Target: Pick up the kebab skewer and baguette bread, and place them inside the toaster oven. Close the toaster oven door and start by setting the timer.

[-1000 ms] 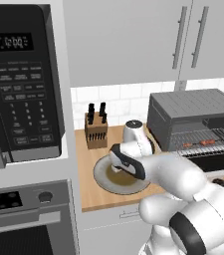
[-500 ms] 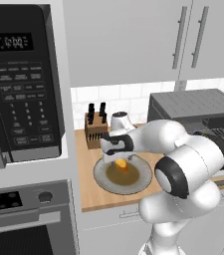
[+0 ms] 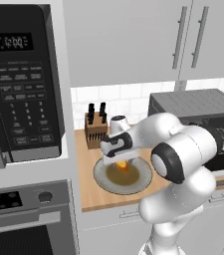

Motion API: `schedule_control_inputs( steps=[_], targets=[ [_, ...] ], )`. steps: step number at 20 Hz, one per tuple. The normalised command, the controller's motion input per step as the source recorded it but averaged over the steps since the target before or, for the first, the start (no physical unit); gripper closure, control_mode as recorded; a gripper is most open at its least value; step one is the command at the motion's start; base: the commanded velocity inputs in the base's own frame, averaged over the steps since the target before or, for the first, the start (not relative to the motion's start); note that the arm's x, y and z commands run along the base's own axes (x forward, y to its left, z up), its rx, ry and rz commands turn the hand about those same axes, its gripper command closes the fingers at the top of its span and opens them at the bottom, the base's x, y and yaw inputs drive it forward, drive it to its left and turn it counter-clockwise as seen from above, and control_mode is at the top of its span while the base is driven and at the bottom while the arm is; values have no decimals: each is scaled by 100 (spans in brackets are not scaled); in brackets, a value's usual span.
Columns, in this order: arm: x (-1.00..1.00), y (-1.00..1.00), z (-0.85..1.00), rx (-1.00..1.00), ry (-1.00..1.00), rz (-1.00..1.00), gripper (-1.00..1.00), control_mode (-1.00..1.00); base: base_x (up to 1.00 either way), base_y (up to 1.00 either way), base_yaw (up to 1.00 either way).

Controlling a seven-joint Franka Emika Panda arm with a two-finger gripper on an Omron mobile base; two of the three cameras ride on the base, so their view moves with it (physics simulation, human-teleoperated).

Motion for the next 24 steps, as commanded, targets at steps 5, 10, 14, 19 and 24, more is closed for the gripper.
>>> schedule_control_inputs(
  steps=[5,10,14,19,24],
  targets=[
    [7,0,-26,0,0,-9,-100,-100,0,0,0],
    [7,0,-14,0,0,-6,-100,-100,0,0,0],
    [23,0,-5,0,0,-3,-100,-100,0,0,0],
    [7,0,-11,0,-2,0,100,-100,0,0,0],
    [0,0,-27,0,-9,0,100,-100,0,0,0]
  ],
)
